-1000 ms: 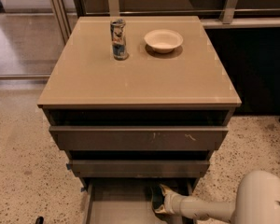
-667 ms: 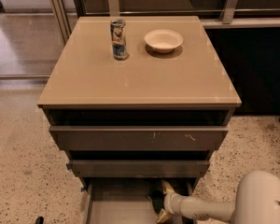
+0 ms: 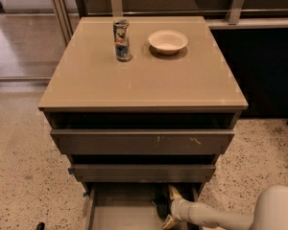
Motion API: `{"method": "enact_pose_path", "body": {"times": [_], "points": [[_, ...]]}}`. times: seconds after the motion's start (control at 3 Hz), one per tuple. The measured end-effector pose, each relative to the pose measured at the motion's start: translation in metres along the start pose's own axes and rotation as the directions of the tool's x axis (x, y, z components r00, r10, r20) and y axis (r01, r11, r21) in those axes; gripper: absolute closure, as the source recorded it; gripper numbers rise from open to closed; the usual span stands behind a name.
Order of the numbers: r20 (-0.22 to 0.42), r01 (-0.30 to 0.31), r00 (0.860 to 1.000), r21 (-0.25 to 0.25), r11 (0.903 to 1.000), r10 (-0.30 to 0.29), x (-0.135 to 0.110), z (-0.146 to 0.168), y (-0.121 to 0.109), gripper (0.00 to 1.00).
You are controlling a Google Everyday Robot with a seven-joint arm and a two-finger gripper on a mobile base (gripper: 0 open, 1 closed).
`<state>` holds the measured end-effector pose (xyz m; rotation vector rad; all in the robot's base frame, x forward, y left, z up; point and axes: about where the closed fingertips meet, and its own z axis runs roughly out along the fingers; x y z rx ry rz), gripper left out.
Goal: Place sponge into bottom drawer
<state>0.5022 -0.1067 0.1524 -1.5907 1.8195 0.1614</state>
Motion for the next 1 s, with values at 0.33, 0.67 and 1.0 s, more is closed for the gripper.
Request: {"method": "enact_pose_path", "body": {"times": [0.33, 0.67, 1.0], "points": [[0.060, -0.027, 0.998, 0.026, 0.9993, 0.026, 0.005, -0.015, -0.006, 0.00], [0.107, -0.096, 0.990, 0.068, 0.9931, 0.088, 0.025, -0.056, -0.010, 0.00], [0.108, -0.091, 0.991, 0.065, 0.9937, 0.084, 0.022, -0.053, -0.010, 0.00]]}}
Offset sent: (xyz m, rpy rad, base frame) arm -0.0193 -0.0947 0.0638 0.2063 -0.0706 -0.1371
